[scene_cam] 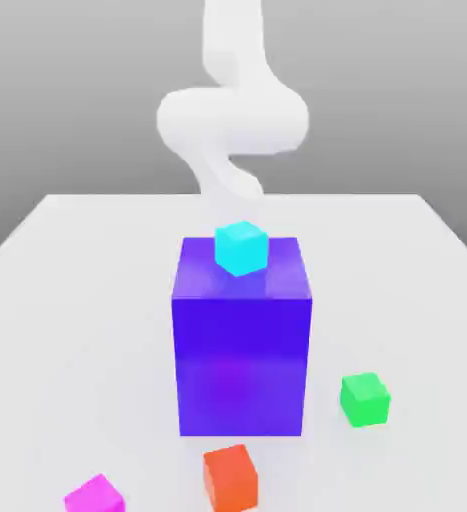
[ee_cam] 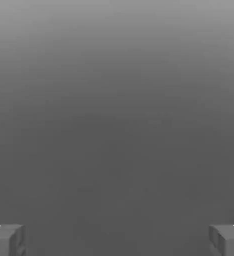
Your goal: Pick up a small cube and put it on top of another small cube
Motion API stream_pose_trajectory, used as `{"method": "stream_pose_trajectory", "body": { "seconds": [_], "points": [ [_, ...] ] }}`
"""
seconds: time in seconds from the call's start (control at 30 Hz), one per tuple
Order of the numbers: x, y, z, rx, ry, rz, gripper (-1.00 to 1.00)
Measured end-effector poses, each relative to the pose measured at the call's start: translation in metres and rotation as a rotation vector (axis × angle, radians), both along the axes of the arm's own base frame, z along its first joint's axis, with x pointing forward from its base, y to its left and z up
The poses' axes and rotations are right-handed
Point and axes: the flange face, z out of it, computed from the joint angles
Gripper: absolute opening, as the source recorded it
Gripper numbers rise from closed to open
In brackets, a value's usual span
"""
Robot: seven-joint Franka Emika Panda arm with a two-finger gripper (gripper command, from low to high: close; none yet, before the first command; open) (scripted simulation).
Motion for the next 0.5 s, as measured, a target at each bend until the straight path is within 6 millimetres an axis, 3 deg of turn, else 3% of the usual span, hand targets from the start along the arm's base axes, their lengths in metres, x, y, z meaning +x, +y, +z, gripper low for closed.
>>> {"method": "stream_pose_trajectory", "body": {
  "seconds": [0.23, 0.5],
  "points": [
    [0.079, -0.031, -0.098, 0.063, 0.174, -0.159, 0.00],
    [0.134, -0.075, -0.228, 0.138, 0.363, -0.342, 0.00]
  ]
}}
